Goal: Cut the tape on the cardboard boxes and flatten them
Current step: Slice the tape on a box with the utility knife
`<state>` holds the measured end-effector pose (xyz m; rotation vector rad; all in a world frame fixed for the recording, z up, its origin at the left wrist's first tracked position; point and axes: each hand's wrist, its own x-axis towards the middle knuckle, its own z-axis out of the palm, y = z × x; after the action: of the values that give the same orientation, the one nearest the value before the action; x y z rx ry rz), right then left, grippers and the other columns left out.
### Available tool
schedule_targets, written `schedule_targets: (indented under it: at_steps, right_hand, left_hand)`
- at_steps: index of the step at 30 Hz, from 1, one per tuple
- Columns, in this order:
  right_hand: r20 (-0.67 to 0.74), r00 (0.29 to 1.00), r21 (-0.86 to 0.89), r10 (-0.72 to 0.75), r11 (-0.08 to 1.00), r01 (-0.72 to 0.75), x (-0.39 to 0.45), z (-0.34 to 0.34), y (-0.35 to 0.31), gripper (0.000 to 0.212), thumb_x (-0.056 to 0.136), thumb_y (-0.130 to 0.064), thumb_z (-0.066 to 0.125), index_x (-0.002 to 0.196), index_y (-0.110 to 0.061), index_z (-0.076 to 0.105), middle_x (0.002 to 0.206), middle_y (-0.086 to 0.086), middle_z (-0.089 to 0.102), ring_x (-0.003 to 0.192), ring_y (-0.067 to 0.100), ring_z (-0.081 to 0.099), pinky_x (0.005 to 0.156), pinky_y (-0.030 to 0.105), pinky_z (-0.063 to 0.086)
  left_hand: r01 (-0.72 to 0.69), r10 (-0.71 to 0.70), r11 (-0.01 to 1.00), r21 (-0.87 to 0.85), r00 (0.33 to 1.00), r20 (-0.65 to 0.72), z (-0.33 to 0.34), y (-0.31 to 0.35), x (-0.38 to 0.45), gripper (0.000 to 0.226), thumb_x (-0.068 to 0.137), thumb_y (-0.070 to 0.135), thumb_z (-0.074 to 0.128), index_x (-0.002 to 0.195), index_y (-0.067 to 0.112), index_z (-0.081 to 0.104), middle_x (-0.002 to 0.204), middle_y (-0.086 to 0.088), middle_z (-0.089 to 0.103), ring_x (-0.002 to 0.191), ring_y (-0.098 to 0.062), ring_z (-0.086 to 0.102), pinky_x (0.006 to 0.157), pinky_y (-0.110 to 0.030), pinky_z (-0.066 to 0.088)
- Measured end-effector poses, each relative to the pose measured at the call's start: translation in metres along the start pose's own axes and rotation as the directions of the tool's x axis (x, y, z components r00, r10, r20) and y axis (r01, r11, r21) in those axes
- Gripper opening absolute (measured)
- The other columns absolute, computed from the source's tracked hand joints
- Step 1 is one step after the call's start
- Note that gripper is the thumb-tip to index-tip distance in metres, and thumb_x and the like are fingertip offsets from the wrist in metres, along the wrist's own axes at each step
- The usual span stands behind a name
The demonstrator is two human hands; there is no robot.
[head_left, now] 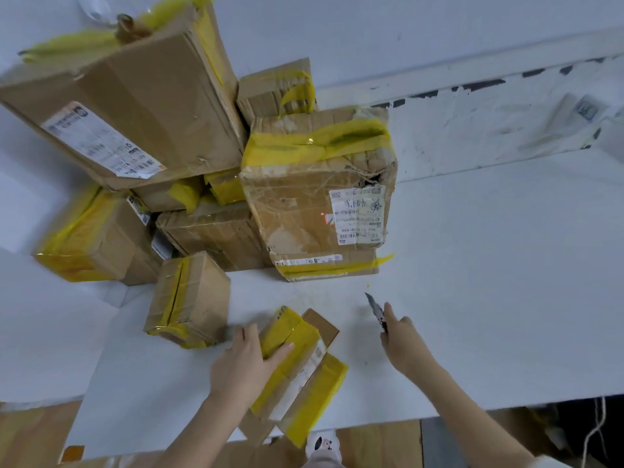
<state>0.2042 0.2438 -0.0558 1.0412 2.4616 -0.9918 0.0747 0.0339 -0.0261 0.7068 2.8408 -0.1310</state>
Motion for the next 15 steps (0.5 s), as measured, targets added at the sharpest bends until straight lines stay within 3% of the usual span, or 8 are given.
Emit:
schedule_targets:
  at_steps: [2,5,8,12,15]
  right_hand:
    - [-0.043,0.998,-0.107,0.040,0.993,-0.044,0.011,0.015,-0.006,0.060,0.100,-0.008,0.031,0.150,-0.009,-0.002,0.131,0.018,0.038,0.113,0.031,0.049,0.090,0.030,0.040]
    - [-0.115,0.993,-0.267,0.030,0.962,-0.060,0.021,0.033,-0.015,0.067,0.097,-0.003,0.035,0.148,-0.004,-0.009,0.137,0.014,0.034,0.123,0.027,0.040,0.099,0.028,0.036]
    - [-0.180,0.984,-0.296,-0.006,0.954,-0.048,0.029,0.040,-0.019,0.065,0.099,-0.004,0.031,0.148,-0.006,-0.012,0.135,0.012,0.032,0.119,0.023,0.041,0.097,0.024,0.036]
    - [-0.225,0.971,-0.251,-0.085,0.968,0.027,0.036,0.034,-0.021,0.063,0.102,-0.016,0.031,0.150,-0.020,-0.011,0.125,0.010,0.034,0.106,0.021,0.048,0.089,0.023,0.038]
    - [-0.222,0.971,-0.254,-0.090,0.967,0.031,0.037,0.032,-0.022,0.056,0.102,-0.016,0.034,0.151,-0.022,0.007,0.120,0.008,0.035,0.105,0.023,0.048,0.085,0.025,0.042]
  left_hand:
    - [0.019,-0.018,1.000,-0.025,0.999,0.050,-0.003,-0.001,0.005,0.082,0.083,0.076,0.025,0.141,0.018,0.022,0.126,0.001,0.053,0.103,-0.018,0.060,0.061,-0.025,0.042]
    - [0.095,-0.077,0.985,-0.144,0.989,0.125,-0.005,0.002,0.010,0.074,0.086,0.073,0.025,0.137,0.019,0.027,0.118,0.000,0.059,0.103,-0.021,0.059,0.071,-0.028,0.045]
    - [0.141,-0.081,0.947,-0.290,0.975,0.208,-0.004,0.010,0.010,0.071,0.089,0.068,0.026,0.137,0.016,0.026,0.124,-0.004,0.056,0.109,-0.025,0.057,0.085,-0.033,0.048]
    - [0.167,-0.035,0.878,-0.449,0.957,0.289,-0.007,0.012,0.013,0.074,0.091,0.065,0.031,0.142,0.013,0.018,0.130,-0.006,0.053,0.114,-0.026,0.055,0.088,-0.032,0.045]
    - [0.214,0.022,0.802,-0.557,0.922,0.386,-0.007,0.007,0.016,0.085,0.087,0.065,0.042,0.147,0.016,0.007,0.138,-0.004,0.046,0.118,-0.026,0.053,0.090,-0.036,0.049]
